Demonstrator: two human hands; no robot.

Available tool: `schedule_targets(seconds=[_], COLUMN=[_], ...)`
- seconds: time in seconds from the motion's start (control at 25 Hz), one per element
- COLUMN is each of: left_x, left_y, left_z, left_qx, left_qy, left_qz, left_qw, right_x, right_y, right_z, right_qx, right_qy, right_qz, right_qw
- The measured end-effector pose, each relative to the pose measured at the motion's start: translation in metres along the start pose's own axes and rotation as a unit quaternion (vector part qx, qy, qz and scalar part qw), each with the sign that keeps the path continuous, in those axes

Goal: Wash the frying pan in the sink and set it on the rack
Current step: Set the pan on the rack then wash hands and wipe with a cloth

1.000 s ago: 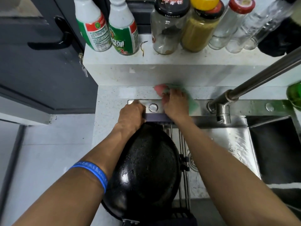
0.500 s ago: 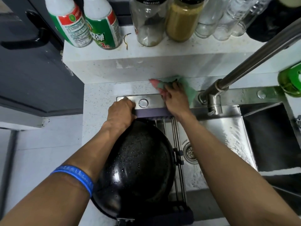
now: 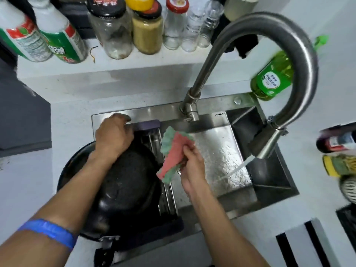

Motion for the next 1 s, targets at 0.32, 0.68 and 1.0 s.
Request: schedule_targets(seconds=[0.32,0.68,1.0], left_x=[-0.017,-0.064,-0.029], left_y=[-0.153,-0.155,-0.183], left_z=[-0.122,-0.307,-0.229], left_qx=[0.046,0.042,0.081], left_qy=[-0.229,-0.398,-0.324], left_qz=[-0.057,-0.126,-0.236], left_qw=[0.971,0.908,0.913], right_x=[0.143,0.248,0.227], right_y=[-0.063,-0.037,-0.001], right_z=[0.022,0.115,0.150], right_qx=[-0.211,-0.241,-0.178], right_qy=[0.048,0.021,-0.022], right_qz=[0.033,0.075,0.110], right_qw=[0.976,0.968,0.978])
Point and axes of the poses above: each hand's wrist, its own y-axis towards the middle knuckle, its own x-axis out of the back of the hand, z = x × y, the point moved 7 cm from there along y, towards the middle knuckle
